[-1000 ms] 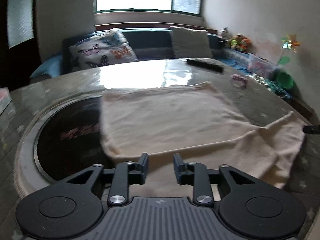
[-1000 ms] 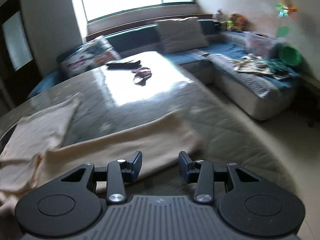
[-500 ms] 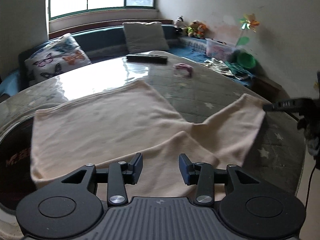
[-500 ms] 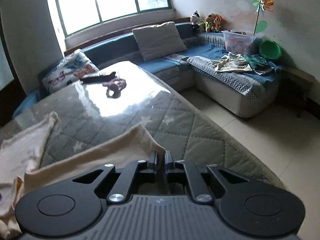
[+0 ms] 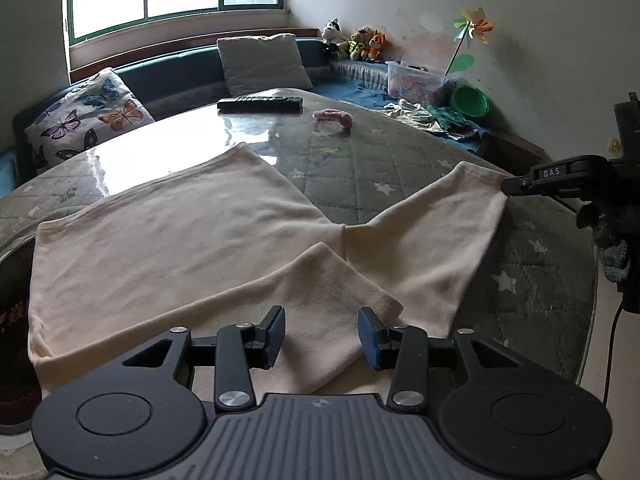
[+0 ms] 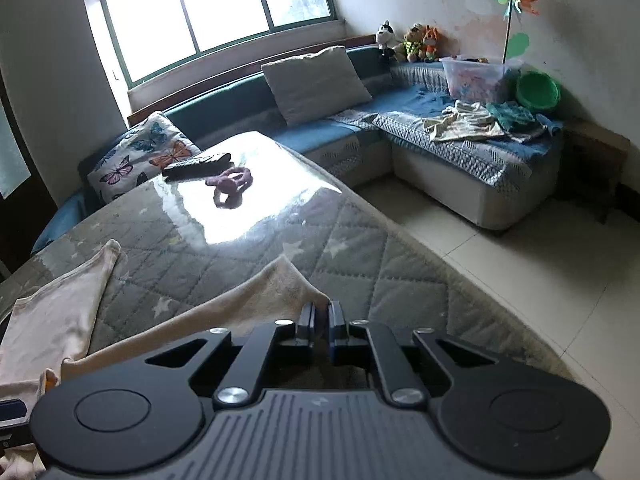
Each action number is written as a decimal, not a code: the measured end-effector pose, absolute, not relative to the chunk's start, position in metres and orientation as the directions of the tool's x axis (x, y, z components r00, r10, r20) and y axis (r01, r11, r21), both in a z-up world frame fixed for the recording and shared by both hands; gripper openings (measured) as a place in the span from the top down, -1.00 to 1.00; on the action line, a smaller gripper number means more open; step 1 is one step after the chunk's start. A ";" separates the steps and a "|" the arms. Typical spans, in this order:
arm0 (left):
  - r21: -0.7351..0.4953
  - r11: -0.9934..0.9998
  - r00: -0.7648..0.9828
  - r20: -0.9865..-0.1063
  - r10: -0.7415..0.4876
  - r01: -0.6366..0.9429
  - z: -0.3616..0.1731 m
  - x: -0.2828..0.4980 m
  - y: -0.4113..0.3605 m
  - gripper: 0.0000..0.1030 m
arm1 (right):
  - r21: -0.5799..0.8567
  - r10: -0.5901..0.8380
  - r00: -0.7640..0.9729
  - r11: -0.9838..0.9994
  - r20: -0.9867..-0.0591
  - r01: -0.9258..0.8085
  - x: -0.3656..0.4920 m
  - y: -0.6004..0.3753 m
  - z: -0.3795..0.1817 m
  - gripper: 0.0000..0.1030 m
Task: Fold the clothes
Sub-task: 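Grasp the opposite side with the right gripper and fold it over the body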
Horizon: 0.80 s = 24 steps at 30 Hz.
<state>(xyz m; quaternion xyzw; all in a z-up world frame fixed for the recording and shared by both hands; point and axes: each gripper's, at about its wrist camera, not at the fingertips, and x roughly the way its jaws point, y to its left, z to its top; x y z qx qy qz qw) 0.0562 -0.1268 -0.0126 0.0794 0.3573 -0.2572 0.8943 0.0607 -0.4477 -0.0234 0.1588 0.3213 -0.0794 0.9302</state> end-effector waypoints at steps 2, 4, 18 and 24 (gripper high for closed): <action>-0.043 0.855 0.612 -0.681 -0.404 0.516 -0.013 0.057 -0.127 0.15 | 0.247 -0.041 0.781 0.937 -0.623 0.246 0.060 -0.446 -0.025 0.75; -0.044 0.856 0.615 -0.677 -0.404 0.514 -0.011 0.057 -0.127 0.14 | 0.246 -0.042 0.782 0.937 -0.622 0.246 0.060 -0.444 -0.026 0.65; -0.032 0.857 0.623 -0.673 -0.399 0.515 -0.011 0.058 -0.131 0.11 | 0.269 -0.034 0.800 0.932 -0.599 0.242 0.063 -0.445 -0.024 0.90; -0.012 0.850 0.629 -0.668 -0.399 0.526 -0.014 0.057 -0.135 0.04 | 0.303 0.020 0.848 0.938 -0.529 0.167 0.055 -0.441 0.015 0.91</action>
